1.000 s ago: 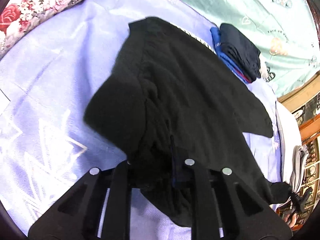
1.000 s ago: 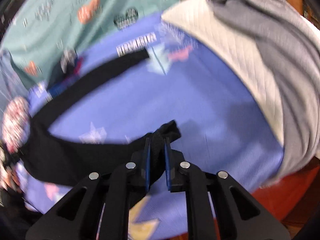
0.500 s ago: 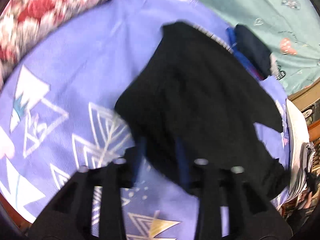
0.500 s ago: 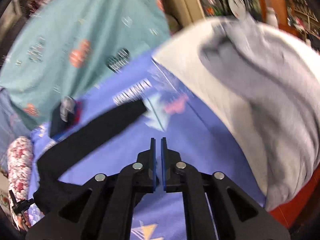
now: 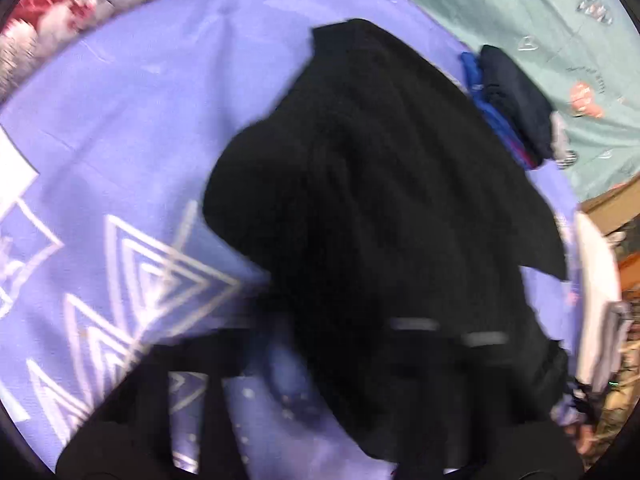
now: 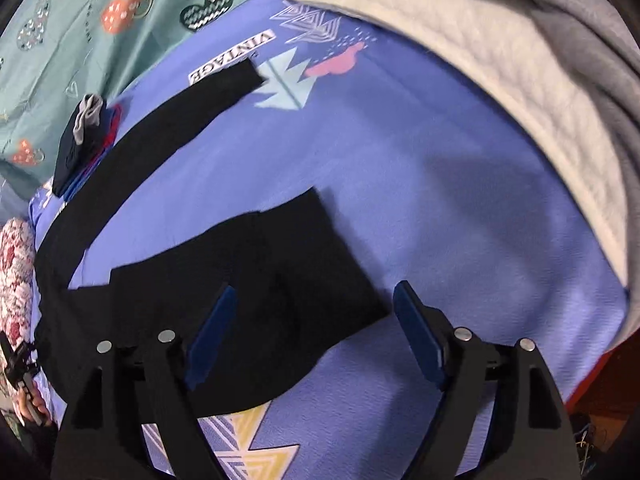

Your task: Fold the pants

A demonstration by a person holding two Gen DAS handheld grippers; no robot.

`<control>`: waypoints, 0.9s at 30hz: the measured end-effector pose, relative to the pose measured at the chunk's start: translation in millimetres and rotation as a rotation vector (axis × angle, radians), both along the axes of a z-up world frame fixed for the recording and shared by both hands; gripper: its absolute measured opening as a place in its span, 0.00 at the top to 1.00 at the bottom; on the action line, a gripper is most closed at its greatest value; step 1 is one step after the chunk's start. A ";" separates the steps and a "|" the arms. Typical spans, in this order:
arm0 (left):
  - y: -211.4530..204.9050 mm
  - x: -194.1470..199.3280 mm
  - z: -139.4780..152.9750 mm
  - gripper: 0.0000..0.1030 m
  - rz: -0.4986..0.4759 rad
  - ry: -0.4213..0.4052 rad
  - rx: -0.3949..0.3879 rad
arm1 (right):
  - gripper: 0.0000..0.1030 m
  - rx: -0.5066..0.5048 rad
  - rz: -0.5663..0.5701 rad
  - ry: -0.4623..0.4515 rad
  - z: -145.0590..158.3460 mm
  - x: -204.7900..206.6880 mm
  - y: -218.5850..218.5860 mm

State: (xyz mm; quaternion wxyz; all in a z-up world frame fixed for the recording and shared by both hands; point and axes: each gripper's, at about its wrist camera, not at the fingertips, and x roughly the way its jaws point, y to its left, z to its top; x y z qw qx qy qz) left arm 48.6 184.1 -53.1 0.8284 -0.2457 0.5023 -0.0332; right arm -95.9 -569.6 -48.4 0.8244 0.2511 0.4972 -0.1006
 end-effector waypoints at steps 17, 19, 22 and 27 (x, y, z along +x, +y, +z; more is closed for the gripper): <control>19.3 -54.7 16.6 0.83 0.030 -0.007 0.036 | 0.85 -0.007 -0.028 -0.165 52.6 -36.0 -0.1; 21.2 -51.5 1.3 0.72 0.041 0.043 0.059 | 0.72 -0.053 -0.066 -0.058 30.3 -32.1 -5.2; 35.8 -59.8 12.5 0.39 0.098 0.023 0.096 | 0.63 -0.197 -0.164 -0.042 35.2 -37.1 -9.6; 29.7 -71.2 66.2 0.34 0.077 -0.123 0.197 | 0.53 -0.076 0.024 -0.187 69.1 -20.3 30.9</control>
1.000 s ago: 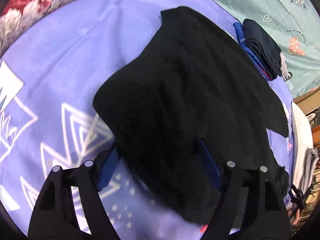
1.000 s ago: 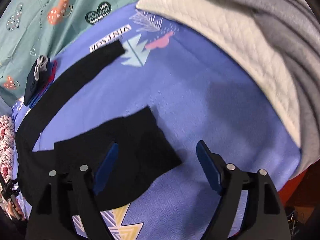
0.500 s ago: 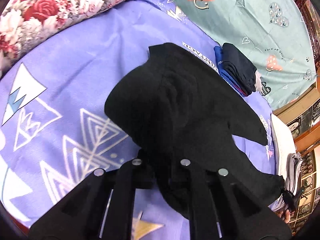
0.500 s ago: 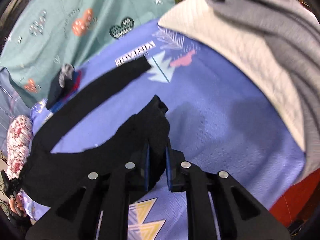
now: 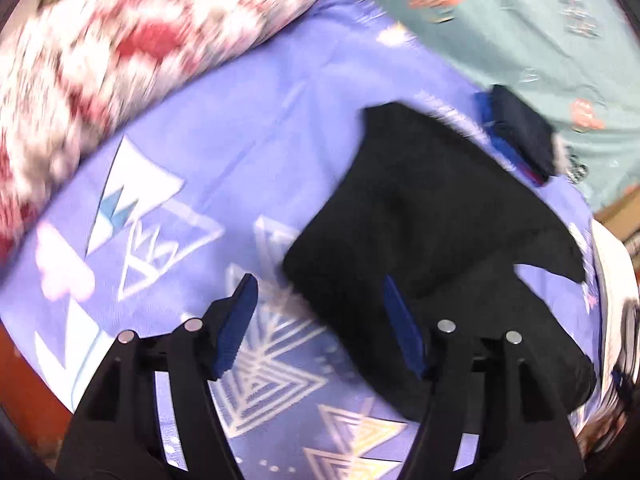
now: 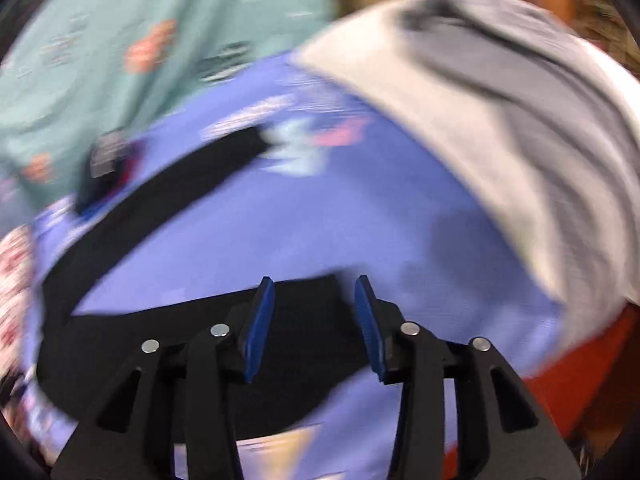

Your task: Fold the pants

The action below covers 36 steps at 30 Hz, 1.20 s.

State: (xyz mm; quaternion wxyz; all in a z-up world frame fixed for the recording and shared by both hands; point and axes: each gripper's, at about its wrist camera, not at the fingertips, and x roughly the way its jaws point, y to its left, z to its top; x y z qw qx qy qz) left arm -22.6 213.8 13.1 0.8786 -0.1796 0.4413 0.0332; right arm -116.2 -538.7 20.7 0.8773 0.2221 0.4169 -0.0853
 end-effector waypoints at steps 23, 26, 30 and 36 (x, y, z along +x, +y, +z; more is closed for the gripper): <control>-70.1 198.2 15.2 0.05 -0.389 0.018 0.412 | 0.21 -0.108 0.565 -0.015 31.8 157.3 178.5; -66.2 249.5 7.8 0.05 -0.433 0.018 0.425 | 0.21 -0.129 0.704 -0.025 34.3 211.1 221.9; -66.0 290.4 -20.0 0.05 -0.481 0.062 0.366 | 0.20 -0.183 0.864 0.008 20.4 298.0 276.6; -77.0 303.7 -47.5 0.34 -0.559 0.114 0.334 | 0.20 -0.305 0.990 0.127 -27.4 401.4 315.1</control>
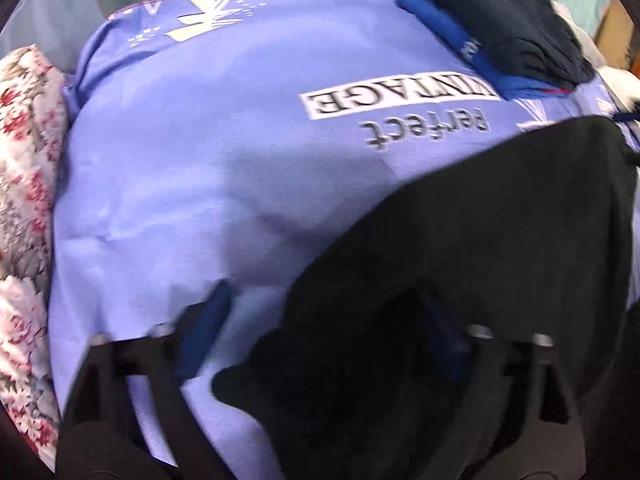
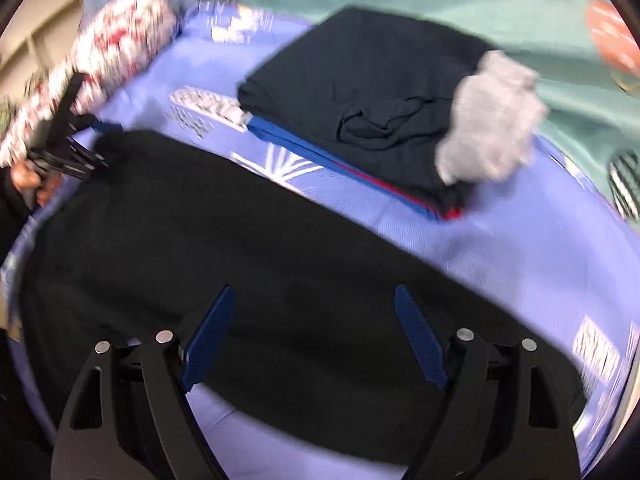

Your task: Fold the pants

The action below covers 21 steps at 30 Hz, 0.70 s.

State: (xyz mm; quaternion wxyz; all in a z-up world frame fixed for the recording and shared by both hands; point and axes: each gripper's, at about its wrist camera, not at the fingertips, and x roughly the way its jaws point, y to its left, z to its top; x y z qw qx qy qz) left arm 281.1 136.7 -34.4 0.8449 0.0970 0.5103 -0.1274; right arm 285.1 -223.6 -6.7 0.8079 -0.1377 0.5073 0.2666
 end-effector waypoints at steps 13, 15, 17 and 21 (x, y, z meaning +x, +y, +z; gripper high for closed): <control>-7.2 -42.6 51.4 0.82 -0.024 -0.069 -0.094 | 0.95 -0.135 0.133 0.063 -30.1 32.1 -1.9; -5.7 -50.3 62.8 0.82 -0.023 -0.096 -0.112 | 0.95 -0.148 0.148 0.005 -12.1 12.3 -3.9; -4.1 -70.4 76.5 0.82 -0.041 -0.126 -0.127 | 0.95 -0.132 0.166 -0.039 11.7 -16.4 -7.5; -11.3 -113.7 94.6 0.82 -0.070 -0.173 -0.147 | 0.95 -0.054 0.153 -0.118 59.7 -88.9 -27.0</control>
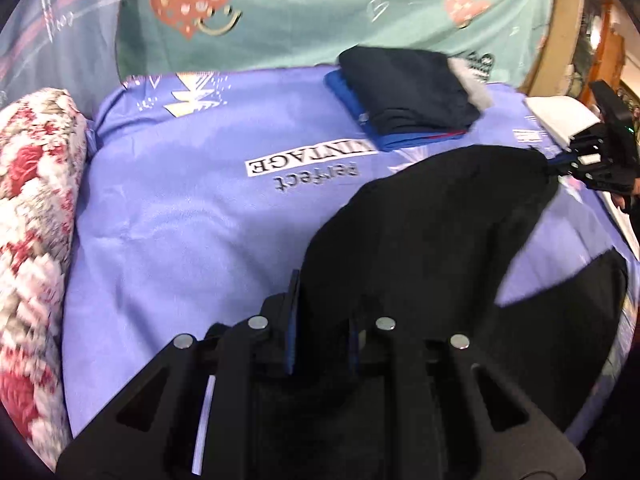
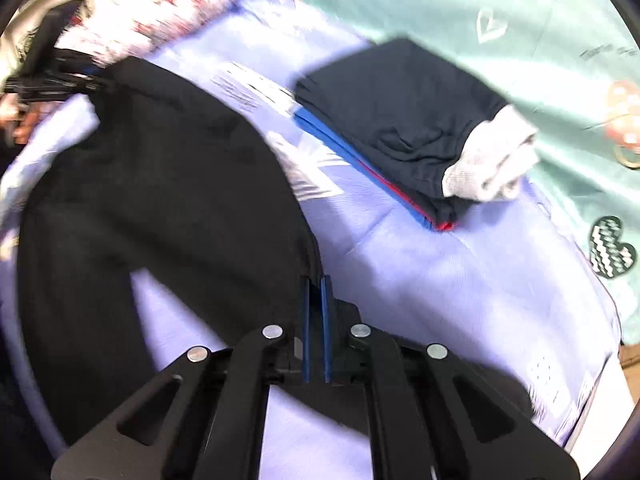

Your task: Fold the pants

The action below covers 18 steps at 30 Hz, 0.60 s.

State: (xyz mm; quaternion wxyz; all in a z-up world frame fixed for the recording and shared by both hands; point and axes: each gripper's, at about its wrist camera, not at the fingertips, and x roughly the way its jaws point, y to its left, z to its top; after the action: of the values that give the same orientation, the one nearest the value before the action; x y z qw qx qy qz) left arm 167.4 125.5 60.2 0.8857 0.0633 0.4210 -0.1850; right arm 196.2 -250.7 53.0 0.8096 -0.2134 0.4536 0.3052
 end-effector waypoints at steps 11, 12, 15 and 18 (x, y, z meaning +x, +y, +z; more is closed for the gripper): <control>51.2 -145.6 -50.9 0.17 0.132 0.178 -0.287 | 0.95 0.278 -0.046 0.136 -58.1 -208.1 3.7; 56.0 -150.7 -56.3 0.16 0.156 0.201 -0.328 | 0.95 0.310 -0.069 0.159 -71.9 -211.3 2.3; 68.0 -161.1 -71.9 0.16 0.221 0.287 -0.495 | 0.96 0.389 -0.134 0.183 -86.9 -212.8 -2.8; 62.9 -159.4 -72.1 0.16 0.252 0.311 -0.595 | 0.96 0.442 -0.149 0.140 -74.8 -223.6 1.9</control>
State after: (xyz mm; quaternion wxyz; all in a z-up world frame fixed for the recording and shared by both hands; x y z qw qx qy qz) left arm 7.9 188.4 -11.8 0.8065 -0.2784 0.4832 -0.1964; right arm -27.4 -248.8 -21.9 0.8235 0.0245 0.4454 0.3506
